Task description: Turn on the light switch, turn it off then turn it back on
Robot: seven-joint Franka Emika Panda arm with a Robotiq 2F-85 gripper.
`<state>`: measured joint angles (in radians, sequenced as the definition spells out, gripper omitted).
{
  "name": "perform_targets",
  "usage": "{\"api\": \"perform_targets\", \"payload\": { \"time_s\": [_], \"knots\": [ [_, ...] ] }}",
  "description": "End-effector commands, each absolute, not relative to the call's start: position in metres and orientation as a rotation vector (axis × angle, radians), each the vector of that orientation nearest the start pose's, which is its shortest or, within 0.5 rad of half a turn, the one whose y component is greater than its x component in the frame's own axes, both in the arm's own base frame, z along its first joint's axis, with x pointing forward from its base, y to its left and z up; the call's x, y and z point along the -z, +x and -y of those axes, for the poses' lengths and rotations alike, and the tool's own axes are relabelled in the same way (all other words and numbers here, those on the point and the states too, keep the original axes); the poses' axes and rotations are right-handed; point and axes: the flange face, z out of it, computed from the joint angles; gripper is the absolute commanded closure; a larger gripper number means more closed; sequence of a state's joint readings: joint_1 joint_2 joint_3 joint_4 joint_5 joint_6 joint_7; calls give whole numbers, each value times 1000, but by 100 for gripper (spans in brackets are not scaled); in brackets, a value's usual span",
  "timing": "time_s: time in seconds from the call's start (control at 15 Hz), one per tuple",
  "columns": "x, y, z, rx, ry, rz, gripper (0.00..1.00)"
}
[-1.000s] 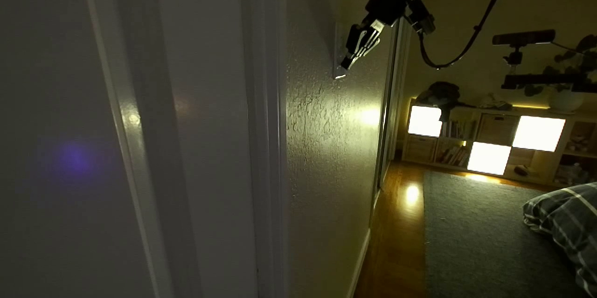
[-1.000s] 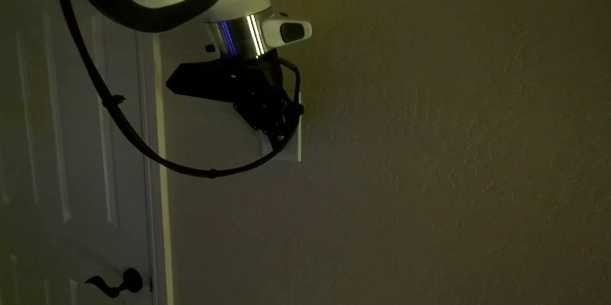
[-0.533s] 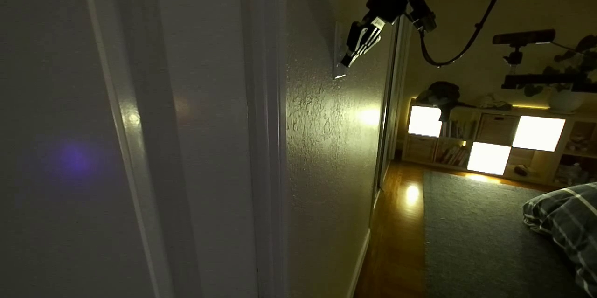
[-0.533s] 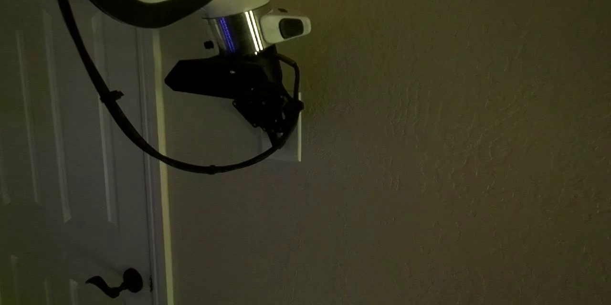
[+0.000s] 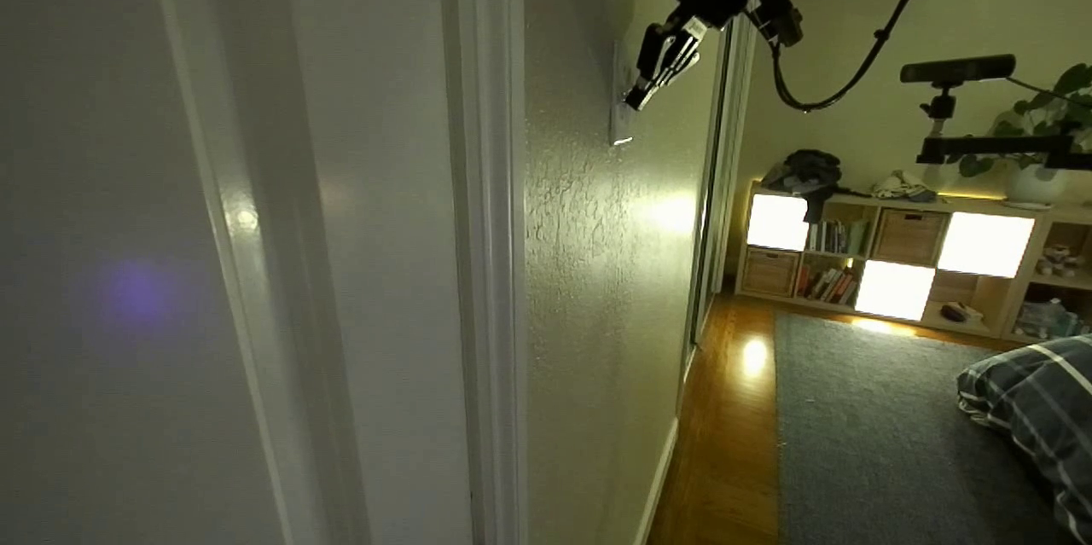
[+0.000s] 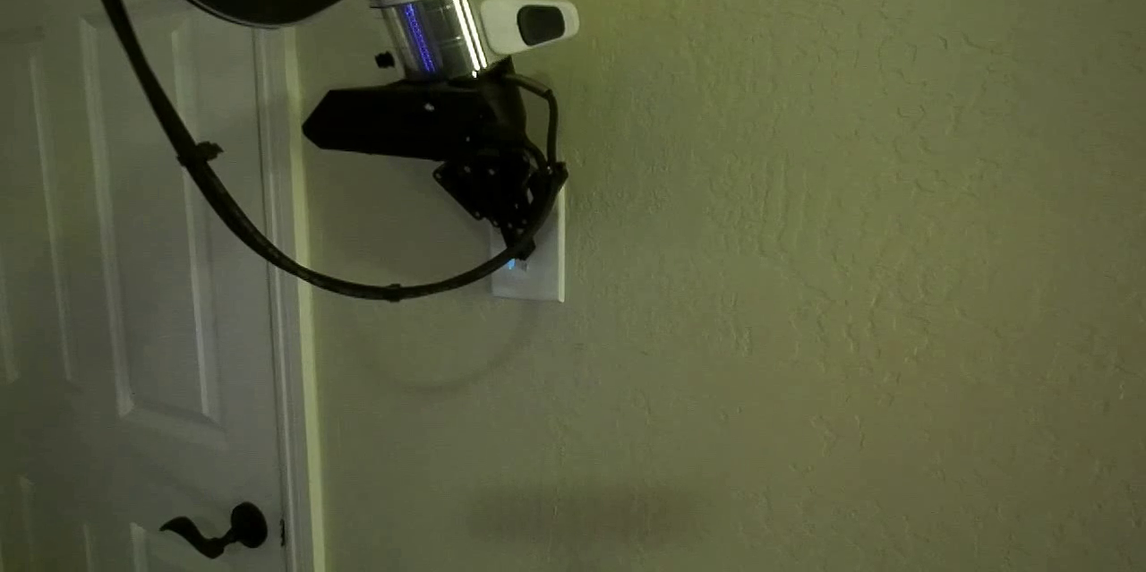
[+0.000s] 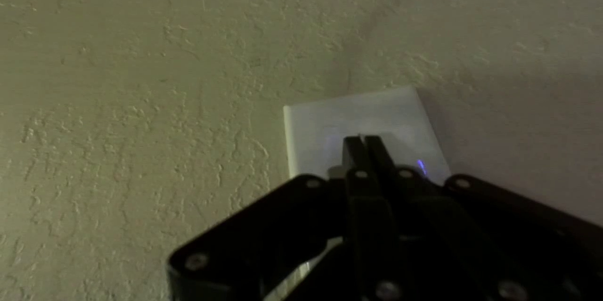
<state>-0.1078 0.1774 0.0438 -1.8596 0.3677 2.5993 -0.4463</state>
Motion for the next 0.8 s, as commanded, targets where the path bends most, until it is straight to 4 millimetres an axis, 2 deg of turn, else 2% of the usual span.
{"api": "perform_targets", "payload": {
  "time_s": [0.0,0.27,0.4,0.53,0.73],
  "knots": [
    [-486,630,49,810,-2891,118,94],
    [-458,615,55,524,-2927,62,95],
    [-453,611,59,467,-2923,50,94],
    [-458,611,60,495,-2917,60,95],
    [-476,615,56,584,-2905,70,94]
  ]
}}
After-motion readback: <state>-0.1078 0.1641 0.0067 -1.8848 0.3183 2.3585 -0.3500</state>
